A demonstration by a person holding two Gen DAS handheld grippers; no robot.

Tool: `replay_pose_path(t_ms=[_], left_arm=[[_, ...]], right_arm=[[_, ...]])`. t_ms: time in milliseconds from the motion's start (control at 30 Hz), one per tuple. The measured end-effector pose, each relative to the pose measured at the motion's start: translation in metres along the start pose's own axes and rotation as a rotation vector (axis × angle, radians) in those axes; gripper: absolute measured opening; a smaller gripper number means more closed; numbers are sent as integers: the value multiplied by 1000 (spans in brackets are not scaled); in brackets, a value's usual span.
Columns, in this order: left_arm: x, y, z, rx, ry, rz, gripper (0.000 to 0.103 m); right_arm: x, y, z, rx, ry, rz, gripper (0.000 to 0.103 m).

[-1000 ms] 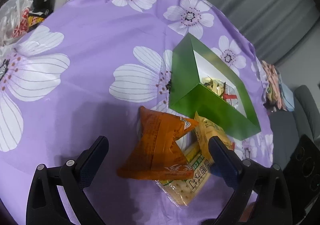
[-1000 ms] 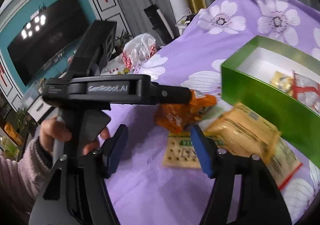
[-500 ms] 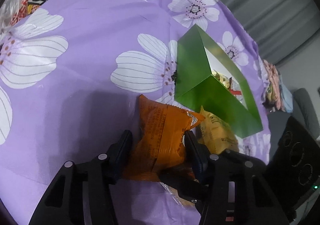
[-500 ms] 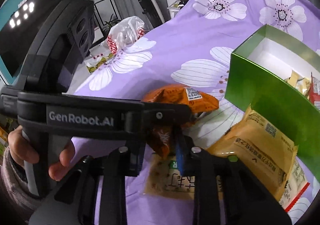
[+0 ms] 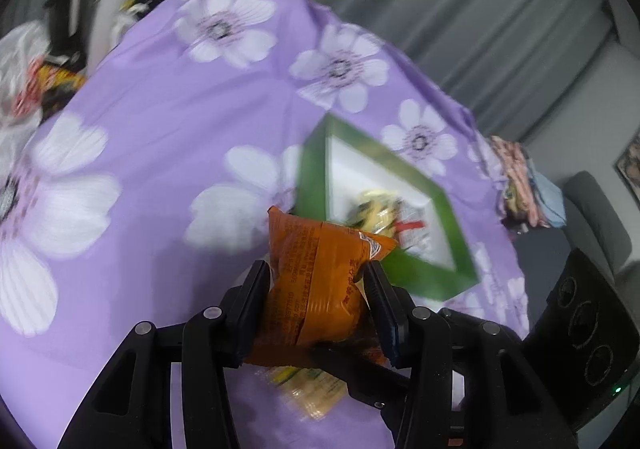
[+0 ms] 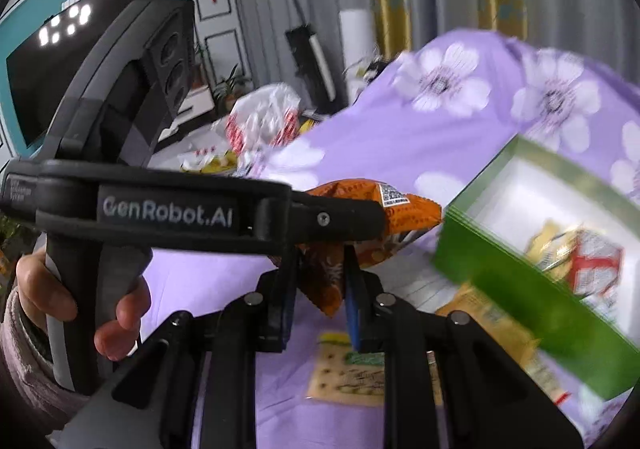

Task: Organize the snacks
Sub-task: 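Grasp and lift the orange snack bag with the left gripper, then carry the orange bag over the green box with the left gripper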

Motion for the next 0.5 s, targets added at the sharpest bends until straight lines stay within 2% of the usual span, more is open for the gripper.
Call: replay_pose_path(t_ms=[133, 233, 400, 500], left_arm=[[-26, -18, -42, 10, -111, -7, 49], [-37, -38, -64, 28, -157, 12, 49], [-47, -89, -82, 55, -167, 79, 49], [-47, -112, -82, 56, -146, 109, 49]], right_arm=[[-15, 23, -37, 59, -48, -50, 22], [-18, 32, -65, 90, -81, -53, 22], [-12, 28, -114, 134, -153, -8, 22], [-6, 23, -129, 151, -164, 13, 22]])
Point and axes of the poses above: each gripper's, at about its wrist camera, not at the fingertips, and y roughly against the way its jaws point, z to its left, x to its underside, the point moved 7 cm from there along -y, roughly the way its jaws point
